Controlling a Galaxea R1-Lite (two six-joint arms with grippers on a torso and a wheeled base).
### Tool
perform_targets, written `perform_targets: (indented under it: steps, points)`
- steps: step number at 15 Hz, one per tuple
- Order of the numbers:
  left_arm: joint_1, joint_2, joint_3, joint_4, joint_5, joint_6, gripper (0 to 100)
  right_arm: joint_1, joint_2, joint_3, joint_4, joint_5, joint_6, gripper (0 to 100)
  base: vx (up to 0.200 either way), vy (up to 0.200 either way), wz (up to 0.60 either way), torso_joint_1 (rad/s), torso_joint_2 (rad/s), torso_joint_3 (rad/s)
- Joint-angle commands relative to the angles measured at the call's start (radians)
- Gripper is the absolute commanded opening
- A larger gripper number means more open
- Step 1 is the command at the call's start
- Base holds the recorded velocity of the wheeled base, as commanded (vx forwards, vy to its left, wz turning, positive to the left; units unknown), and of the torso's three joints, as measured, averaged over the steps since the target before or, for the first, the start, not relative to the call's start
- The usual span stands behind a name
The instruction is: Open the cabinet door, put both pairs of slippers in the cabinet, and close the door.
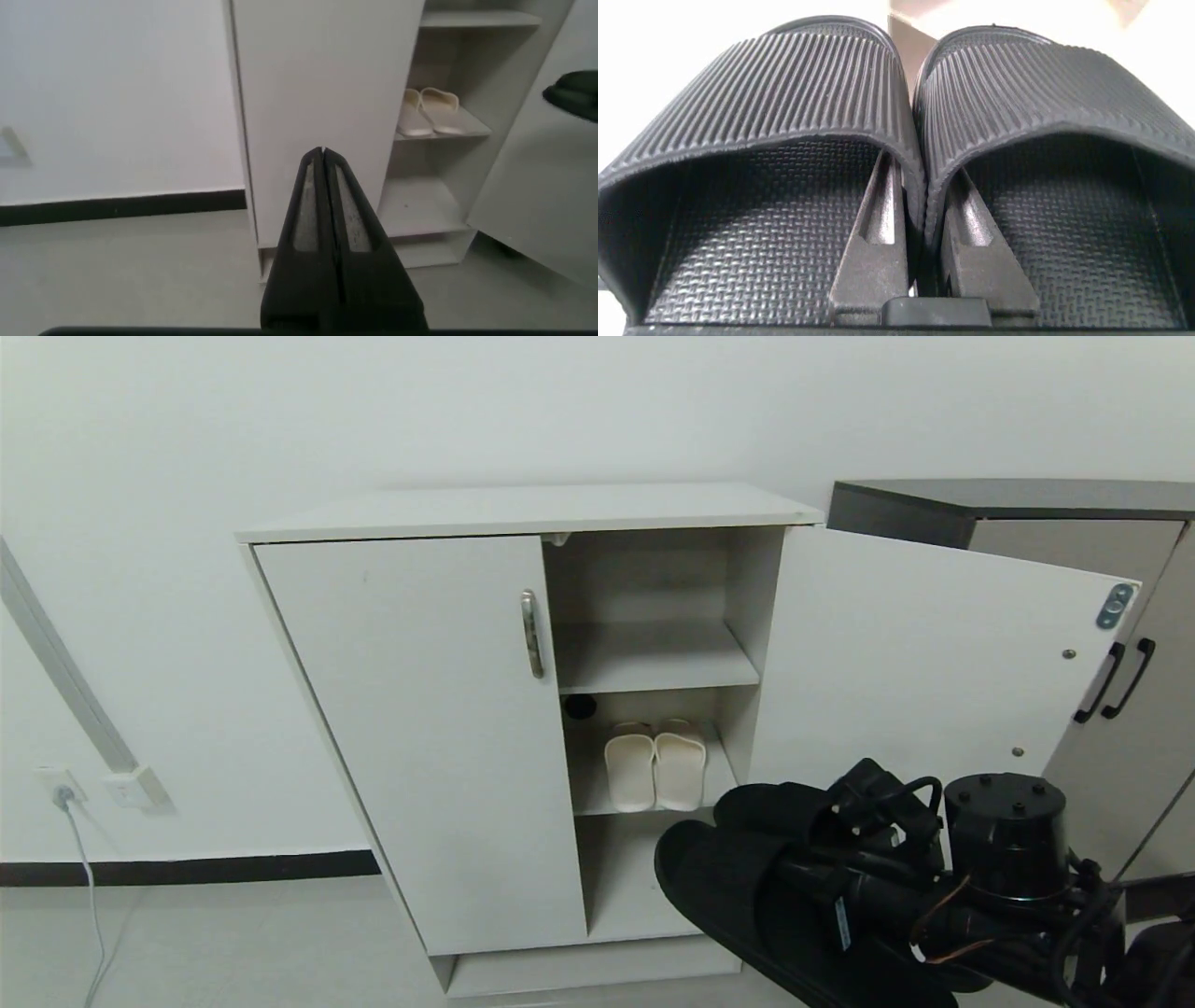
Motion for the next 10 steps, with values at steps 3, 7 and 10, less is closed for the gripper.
perform_targets:
  steps: [3, 7, 10]
  points:
    - [0.001, 0.000, -0.001, -0.002, 0.000, 0.001, 0, 0.046, 0.052, -0.005, -0.088, -0.034, 0.000, 0, 0.000, 0.000, 0.00, 0.000, 0.00, 0.000]
    - [0.001, 0.000, 0.000, -0.001, 0.000, 0.001, 0, 0.206, 0.197, -0.184, -0.117, -0.385, 0.076, 0, 0.000, 0.000, 0.00, 0.000, 0.00, 0.000]
    - [0.001, 0.000, 0.000, -0.002, 0.000, 0.001, 0, 0.277, 0.256, -0.433, 0.087, -0.637, 0.171, 0, 0.000, 0.000, 0.00, 0.000, 0.00, 0.000]
